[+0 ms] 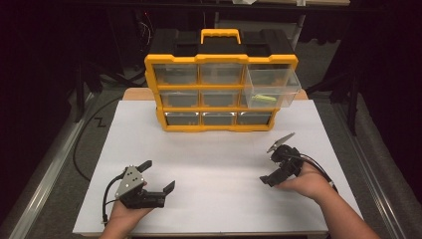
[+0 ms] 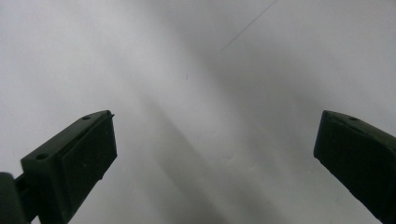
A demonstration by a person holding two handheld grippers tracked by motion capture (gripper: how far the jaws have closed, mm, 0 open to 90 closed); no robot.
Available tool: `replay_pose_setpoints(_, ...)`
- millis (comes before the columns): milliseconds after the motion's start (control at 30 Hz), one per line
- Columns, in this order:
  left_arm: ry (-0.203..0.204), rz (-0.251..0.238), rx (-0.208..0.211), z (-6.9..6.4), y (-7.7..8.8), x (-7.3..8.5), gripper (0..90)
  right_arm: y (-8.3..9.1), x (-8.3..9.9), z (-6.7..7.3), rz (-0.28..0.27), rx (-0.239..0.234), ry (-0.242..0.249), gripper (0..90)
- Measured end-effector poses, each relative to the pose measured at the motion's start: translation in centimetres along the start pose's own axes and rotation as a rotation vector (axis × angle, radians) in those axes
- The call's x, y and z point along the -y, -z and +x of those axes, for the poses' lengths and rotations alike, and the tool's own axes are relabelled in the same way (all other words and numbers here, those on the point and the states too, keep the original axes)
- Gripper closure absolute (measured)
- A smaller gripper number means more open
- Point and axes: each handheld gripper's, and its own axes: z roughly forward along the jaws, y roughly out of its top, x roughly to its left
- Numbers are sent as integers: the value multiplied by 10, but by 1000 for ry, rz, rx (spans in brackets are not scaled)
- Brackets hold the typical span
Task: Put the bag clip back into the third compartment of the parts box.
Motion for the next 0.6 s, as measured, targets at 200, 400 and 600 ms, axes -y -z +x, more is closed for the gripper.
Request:
replay_pose_setpoints(200, 8, 6, -4, 1, 0, 0, 2, 3, 23, 4, -254, -6, -94, 2)
replay_pose_setpoints(400, 19, 1, -16, 2, 0, 0, 2, 10, 41, 10, -508, -37, -178, 3)
replay_pose_setpoints(600, 30, -4, -28, 4, 2, 1, 2, 20, 61, 14, -687, -26, -206, 3)
